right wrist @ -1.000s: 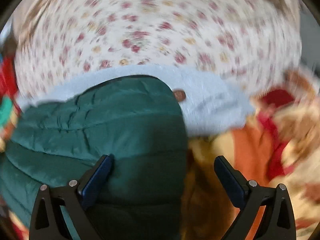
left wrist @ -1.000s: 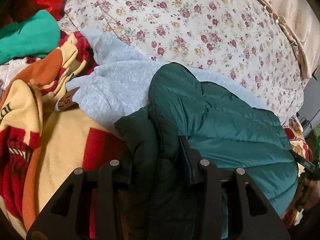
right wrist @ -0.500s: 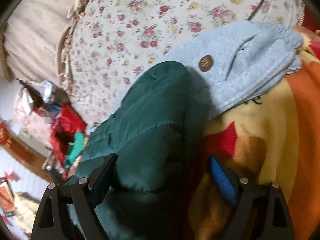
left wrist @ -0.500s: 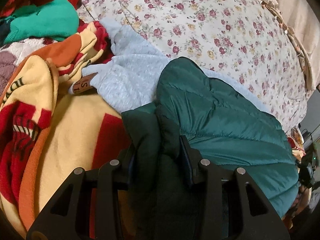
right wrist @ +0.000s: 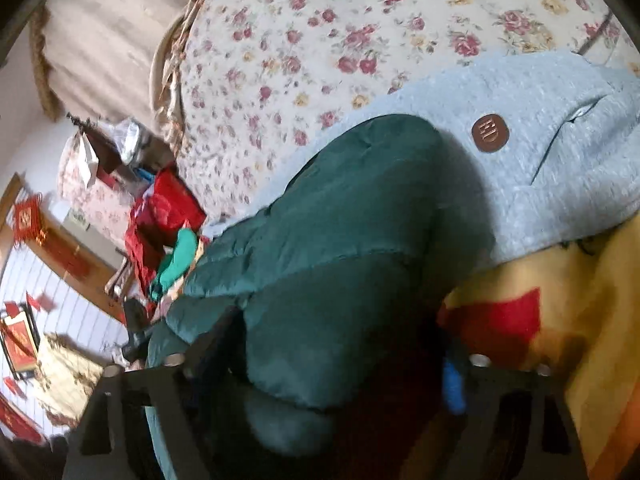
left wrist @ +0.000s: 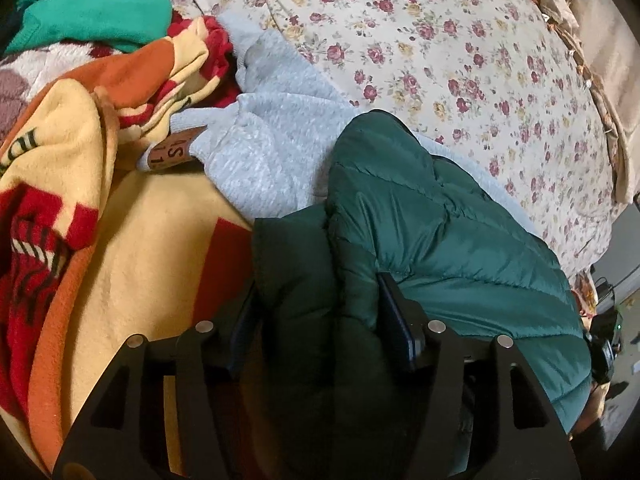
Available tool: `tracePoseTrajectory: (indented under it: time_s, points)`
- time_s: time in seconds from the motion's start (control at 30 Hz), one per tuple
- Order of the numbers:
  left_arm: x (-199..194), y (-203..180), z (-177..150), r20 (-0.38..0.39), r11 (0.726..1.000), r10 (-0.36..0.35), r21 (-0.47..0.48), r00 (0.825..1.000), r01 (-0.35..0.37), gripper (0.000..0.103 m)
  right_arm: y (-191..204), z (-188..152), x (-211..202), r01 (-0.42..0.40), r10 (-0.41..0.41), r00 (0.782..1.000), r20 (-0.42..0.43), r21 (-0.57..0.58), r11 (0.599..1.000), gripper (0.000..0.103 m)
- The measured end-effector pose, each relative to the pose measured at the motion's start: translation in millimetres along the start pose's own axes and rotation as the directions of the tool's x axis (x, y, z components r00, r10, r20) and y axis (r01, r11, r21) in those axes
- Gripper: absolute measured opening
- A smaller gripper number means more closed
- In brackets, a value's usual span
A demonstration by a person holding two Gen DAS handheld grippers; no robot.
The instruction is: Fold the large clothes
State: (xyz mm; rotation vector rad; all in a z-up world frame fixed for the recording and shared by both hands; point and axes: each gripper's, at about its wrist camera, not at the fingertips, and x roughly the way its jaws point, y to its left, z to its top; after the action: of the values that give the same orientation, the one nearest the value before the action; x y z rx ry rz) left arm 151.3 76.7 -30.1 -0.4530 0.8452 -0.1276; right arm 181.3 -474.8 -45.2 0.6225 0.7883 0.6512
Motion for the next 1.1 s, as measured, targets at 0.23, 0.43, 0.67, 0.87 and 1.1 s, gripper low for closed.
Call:
tracePoseTrajectory:
  time_s: [0.23, 0.43, 0.67, 0.87, 1.1]
  points:
    - [-4.6, -13.4, 2.6, 0.013, 0.996, 0.030, 0.083, 0.999, -0.031, 0.059, 5.8, 3.9, -0.4, 0.014, -0.013, 1.000, 0.012, -0.014, 1.000, 0.034]
    - [-15.1, -26.7, 3.1, 0.041, 0.989, 0.048, 0.136, 0.998, -0.053, 0.042, 35.5, -0.4, -12.8, 0.128, -0.121, 0.990, 0.069, -0.108, 0.986, 0.027]
    - [-62.0, -49.6, 5.5, 0.094, 0.979, 0.062, 0.188, 0.994, -0.079, 0.022, 90.3, -5.2, -47.2, 0.199, -0.164, 0.971, 0.171, -0.209, 0.958, 0.024]
    - [-118.7, -60.8, -15.2, 0.096, 0.974, 0.021, 0.221, 0.995, -0.042, 0.022, 137.2, -24.3, -99.5, 0.212, -0.154, 0.965, 0.210, -0.287, 0.934, 0.024]
    - [-116.5, -55.0, -49.6, 0.050, 0.978, 0.028, 0.207, 0.998, -0.037, 0.029, 100.2, -58.3, -103.7, 0.185, -0.171, 0.981, 0.088, -0.184, 0.965, 0.030]
